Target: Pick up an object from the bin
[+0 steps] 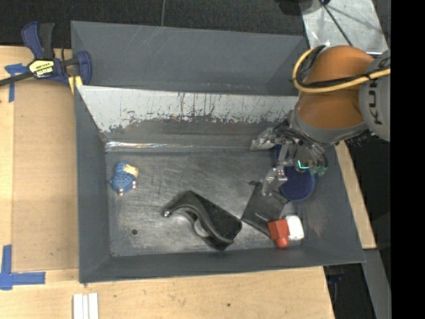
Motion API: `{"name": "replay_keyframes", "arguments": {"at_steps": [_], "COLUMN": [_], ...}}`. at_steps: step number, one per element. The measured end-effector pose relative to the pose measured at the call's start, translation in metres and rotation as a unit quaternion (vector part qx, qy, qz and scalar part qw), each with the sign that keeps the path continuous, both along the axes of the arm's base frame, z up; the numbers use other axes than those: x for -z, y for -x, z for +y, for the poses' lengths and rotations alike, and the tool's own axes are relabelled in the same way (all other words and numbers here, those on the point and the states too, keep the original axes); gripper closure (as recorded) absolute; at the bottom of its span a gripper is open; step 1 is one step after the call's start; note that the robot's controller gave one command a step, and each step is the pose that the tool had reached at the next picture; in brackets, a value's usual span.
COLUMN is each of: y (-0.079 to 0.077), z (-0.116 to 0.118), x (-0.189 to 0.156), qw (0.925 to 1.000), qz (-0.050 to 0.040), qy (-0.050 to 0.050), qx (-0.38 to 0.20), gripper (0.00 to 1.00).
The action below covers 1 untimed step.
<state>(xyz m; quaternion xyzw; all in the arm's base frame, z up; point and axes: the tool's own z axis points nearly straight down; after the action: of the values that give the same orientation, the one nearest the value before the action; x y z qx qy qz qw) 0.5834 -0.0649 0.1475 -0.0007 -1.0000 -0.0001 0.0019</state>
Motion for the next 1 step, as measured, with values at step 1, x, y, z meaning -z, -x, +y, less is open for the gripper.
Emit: {"name": "replay_keyframes", "arguments": {"at_steps": [1], "y": [0.0041], "z": [-0.0624], "x": [0.0701], "qw": [0.9941], "qz": [-0.0009], "qy": [0.001], "qx": [-0.109], "gripper": [0.0]}}
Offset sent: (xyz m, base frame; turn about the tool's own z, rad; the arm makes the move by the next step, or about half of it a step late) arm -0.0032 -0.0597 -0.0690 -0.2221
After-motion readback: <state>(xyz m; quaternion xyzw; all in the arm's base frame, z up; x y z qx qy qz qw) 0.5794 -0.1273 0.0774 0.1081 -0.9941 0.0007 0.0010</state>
